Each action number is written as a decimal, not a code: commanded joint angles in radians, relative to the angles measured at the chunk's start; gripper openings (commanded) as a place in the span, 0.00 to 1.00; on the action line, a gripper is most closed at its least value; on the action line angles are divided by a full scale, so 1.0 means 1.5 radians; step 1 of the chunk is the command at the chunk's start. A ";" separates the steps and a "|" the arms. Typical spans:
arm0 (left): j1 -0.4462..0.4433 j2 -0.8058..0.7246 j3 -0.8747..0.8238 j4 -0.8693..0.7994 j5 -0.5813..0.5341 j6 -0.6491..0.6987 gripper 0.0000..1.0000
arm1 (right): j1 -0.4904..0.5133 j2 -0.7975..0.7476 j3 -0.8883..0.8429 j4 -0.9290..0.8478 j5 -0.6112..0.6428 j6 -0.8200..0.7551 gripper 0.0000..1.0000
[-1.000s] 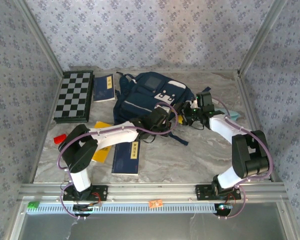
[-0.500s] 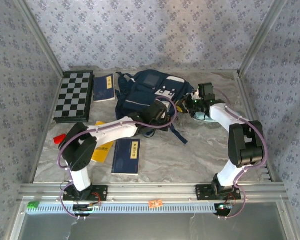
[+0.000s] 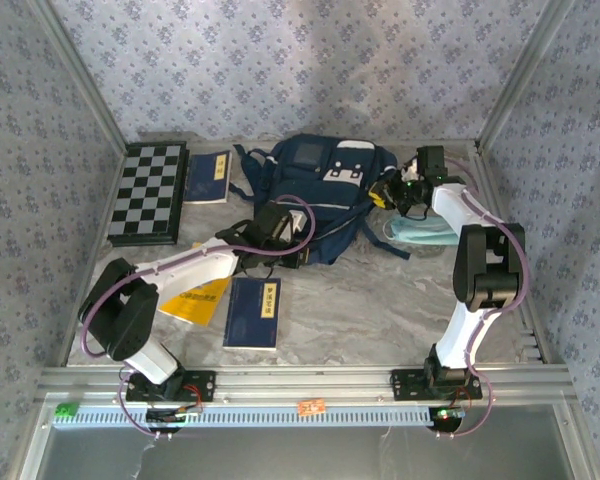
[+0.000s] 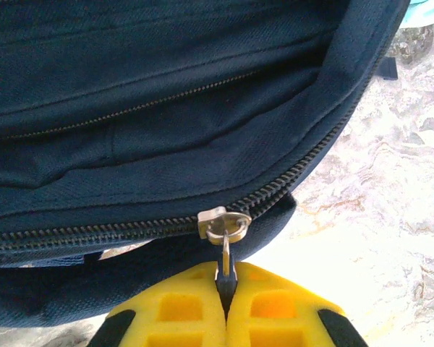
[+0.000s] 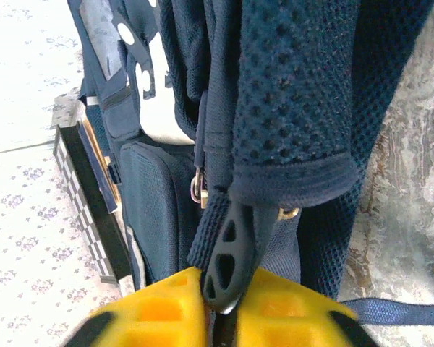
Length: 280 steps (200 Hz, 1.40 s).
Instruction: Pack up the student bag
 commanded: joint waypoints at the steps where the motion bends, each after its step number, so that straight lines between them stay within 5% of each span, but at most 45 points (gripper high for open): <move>1: -0.001 0.027 0.037 0.044 0.021 -0.010 0.00 | 0.008 -0.030 0.033 -0.029 -0.011 -0.045 0.36; 32: -0.001 0.035 0.055 0.061 0.008 -0.030 0.00 | -0.003 -0.109 -0.033 -0.105 0.005 -0.081 0.59; 63: -0.002 0.024 0.042 0.077 0.003 -0.037 0.00 | 0.039 -0.210 -0.139 -0.126 0.013 -0.036 0.70; 101: -0.018 0.023 0.050 0.067 0.002 -0.019 0.00 | 0.129 -0.271 -0.273 0.035 0.050 0.156 0.75; 139: -0.039 0.013 0.056 0.055 -0.002 -0.019 0.00 | 0.191 -0.244 -0.273 0.114 0.107 0.247 0.74; 181: -0.060 0.008 0.052 0.057 -0.012 -0.021 0.00 | 0.232 -0.207 -0.263 0.122 0.176 0.257 0.61; 257: -0.073 -0.053 0.024 0.027 -0.020 0.000 0.00 | 0.221 -0.199 -0.244 0.038 0.192 0.141 0.00; 280: -0.051 -0.079 0.001 -0.021 -0.024 0.052 0.00 | 0.182 -0.216 -0.245 0.021 0.159 0.102 0.00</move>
